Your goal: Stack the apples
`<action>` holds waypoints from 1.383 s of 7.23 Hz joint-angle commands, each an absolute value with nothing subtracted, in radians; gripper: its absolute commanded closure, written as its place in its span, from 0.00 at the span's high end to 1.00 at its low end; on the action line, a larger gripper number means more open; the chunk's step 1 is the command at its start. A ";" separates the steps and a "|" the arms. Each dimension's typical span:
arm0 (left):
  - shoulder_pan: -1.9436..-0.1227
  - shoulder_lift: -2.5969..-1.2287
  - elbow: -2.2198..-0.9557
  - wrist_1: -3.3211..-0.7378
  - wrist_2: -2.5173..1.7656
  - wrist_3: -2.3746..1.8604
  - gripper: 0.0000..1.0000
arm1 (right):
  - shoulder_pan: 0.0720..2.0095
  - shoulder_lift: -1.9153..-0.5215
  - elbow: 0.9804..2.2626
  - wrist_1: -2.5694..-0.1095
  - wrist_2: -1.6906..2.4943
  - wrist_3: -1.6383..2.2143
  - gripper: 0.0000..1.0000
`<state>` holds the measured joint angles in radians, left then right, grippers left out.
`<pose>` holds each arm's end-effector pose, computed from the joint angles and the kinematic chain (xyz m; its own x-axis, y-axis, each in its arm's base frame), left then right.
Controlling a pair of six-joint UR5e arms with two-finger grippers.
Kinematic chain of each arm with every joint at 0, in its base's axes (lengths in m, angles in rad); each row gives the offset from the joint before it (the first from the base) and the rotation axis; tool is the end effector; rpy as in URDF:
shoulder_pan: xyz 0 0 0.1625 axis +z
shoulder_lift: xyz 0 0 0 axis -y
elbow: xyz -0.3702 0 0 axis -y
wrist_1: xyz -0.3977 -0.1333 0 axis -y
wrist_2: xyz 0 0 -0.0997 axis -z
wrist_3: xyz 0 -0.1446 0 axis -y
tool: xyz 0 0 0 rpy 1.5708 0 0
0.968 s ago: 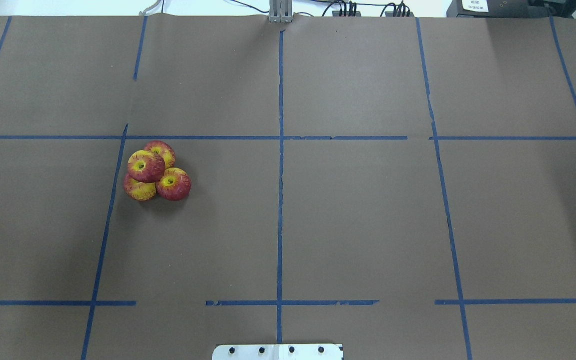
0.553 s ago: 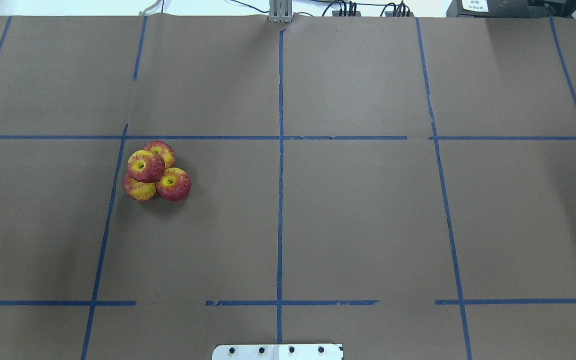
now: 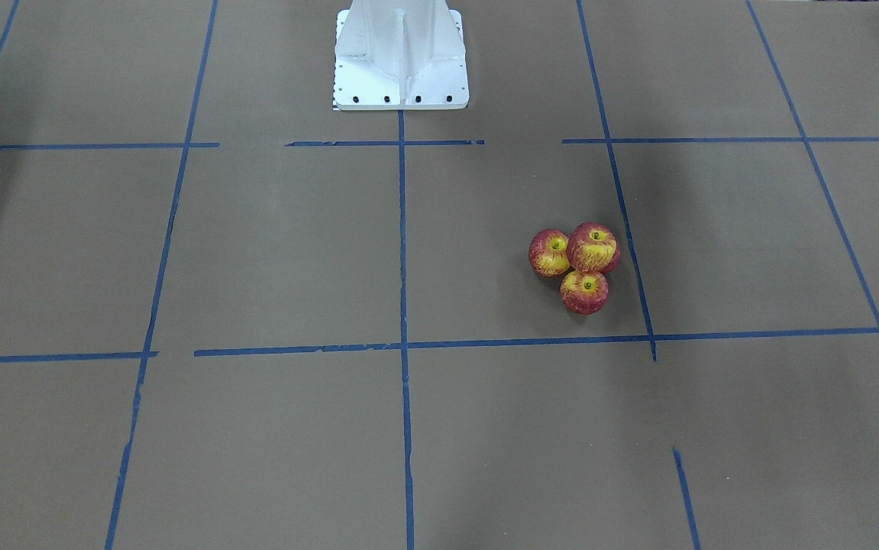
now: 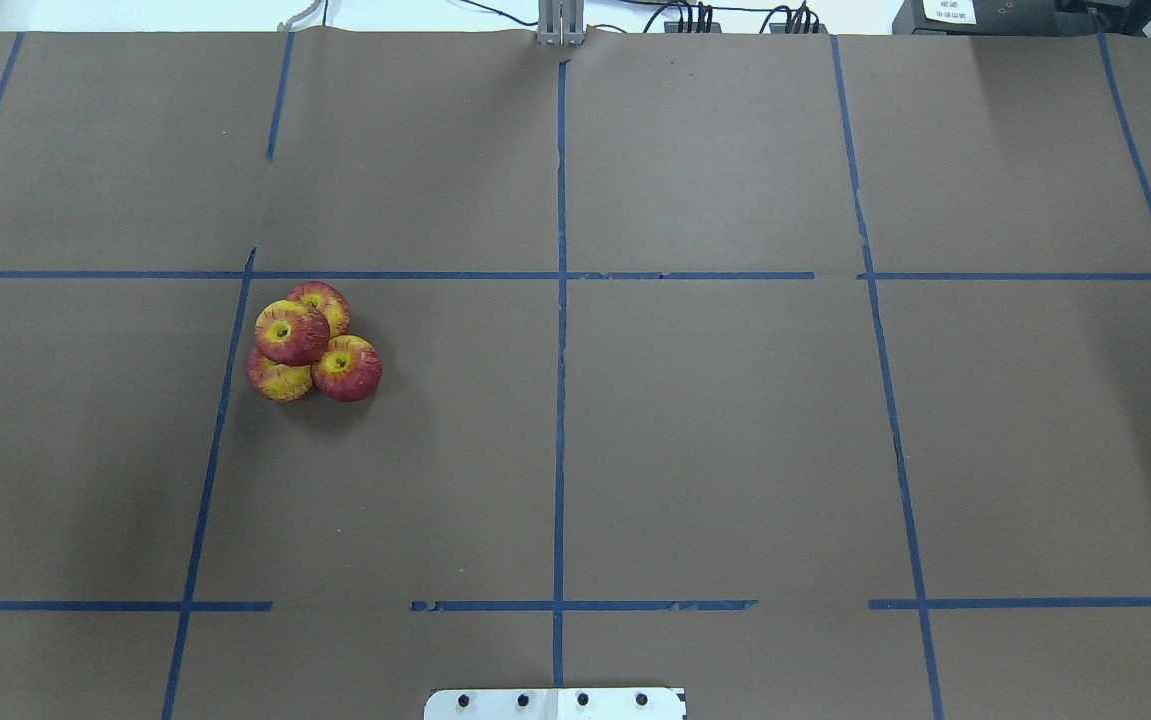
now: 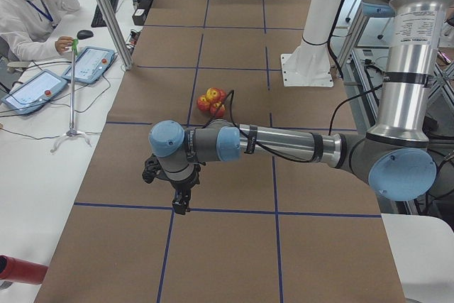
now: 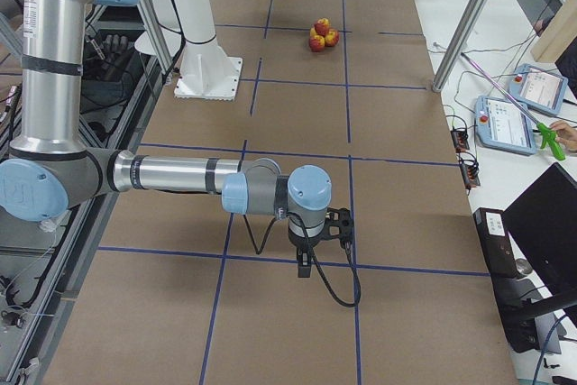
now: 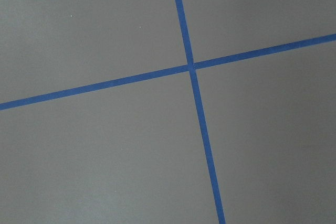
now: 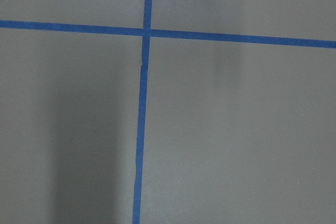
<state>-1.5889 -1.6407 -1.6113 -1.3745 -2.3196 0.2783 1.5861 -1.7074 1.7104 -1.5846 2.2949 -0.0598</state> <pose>-0.0441 -0.5107 0.6021 0.7081 0.2048 -0.6757 -0.1836 0.9775 0.1039 0.0443 -0.4452 0.6374 0.7485 -0.0412 0.6619 0.0295 0.9992 0.0288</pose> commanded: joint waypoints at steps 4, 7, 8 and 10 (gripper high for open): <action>-1.588 -1.640 -1.612 -1.377 -2.321 0.267 1.00 | 1.586 -1.707 1.710 -1.585 2.295 -0.060 1.00; -1.588 -1.634 -1.613 -1.377 -2.322 0.267 1.00 | 1.586 -1.707 1.710 -1.585 2.295 -0.060 1.00; -1.588 -1.629 -1.617 -1.378 -2.327 0.268 1.00 | 1.586 -1.707 1.710 -1.585 2.295 -0.060 1.00; -1.591 -1.629 -1.608 -1.370 -2.356 0.265 1.00 | 1.586 -1.707 1.710 -1.585 2.295 -0.060 1.00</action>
